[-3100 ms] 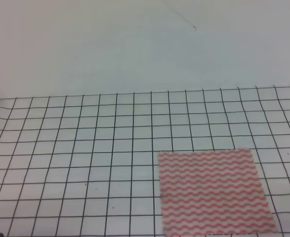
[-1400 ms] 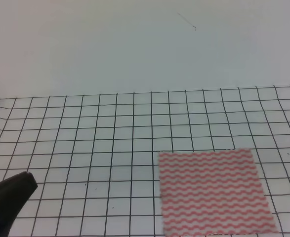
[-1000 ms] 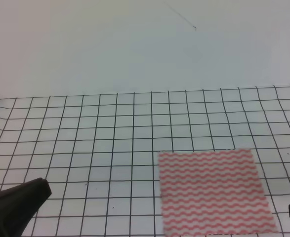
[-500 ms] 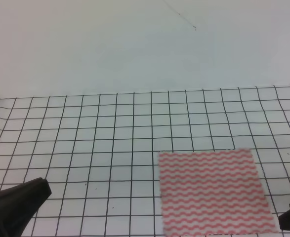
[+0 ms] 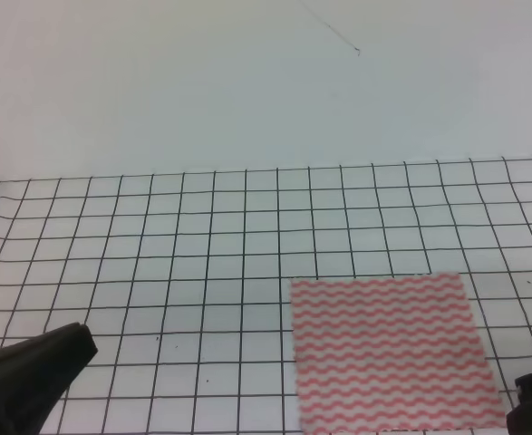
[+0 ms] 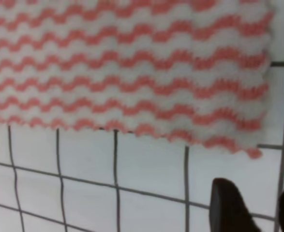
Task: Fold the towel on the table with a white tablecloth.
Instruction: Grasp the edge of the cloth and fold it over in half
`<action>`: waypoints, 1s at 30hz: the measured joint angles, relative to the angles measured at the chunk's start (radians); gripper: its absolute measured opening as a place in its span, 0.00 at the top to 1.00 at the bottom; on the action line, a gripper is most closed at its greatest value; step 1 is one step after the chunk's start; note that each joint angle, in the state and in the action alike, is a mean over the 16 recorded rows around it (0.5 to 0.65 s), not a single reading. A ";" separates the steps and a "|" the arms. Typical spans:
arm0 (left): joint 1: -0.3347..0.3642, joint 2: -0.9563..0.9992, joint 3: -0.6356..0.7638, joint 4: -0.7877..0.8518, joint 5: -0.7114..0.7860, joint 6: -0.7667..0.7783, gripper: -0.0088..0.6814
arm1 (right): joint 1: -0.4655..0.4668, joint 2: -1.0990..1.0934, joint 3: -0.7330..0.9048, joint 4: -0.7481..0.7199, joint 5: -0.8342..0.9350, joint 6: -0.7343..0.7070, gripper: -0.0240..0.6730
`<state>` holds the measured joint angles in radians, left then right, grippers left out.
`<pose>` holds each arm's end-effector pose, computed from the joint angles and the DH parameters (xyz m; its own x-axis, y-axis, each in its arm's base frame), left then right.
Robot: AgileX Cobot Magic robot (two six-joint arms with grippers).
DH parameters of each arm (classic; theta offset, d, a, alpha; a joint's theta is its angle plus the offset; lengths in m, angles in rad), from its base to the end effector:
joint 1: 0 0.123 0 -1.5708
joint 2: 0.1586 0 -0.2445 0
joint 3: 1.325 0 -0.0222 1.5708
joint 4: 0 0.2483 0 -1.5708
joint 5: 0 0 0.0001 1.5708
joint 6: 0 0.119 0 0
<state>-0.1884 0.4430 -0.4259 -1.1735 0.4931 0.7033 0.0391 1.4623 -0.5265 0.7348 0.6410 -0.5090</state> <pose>0.1382 -0.0793 0.2865 -0.3640 -0.3065 -0.8795 0.4869 0.7424 -0.4603 0.2144 0.0562 0.0891 -0.9835 0.0693 -0.1674 -0.0064 0.9102 0.4141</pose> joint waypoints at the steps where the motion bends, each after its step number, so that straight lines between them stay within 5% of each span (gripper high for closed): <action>1: 0.000 0.000 0.000 -0.003 0.001 0.001 0.99 | 0.000 0.009 0.000 0.001 -0.006 0.002 0.62; 30: 0.000 0.000 0.000 -0.016 0.037 0.027 0.99 | 0.000 0.183 -0.009 0.334 -0.096 -0.214 0.69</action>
<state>-0.1884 0.4427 -0.4259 -1.1895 0.5303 0.7300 0.0391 1.6452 -0.5352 1.0685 0.5451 -0.7227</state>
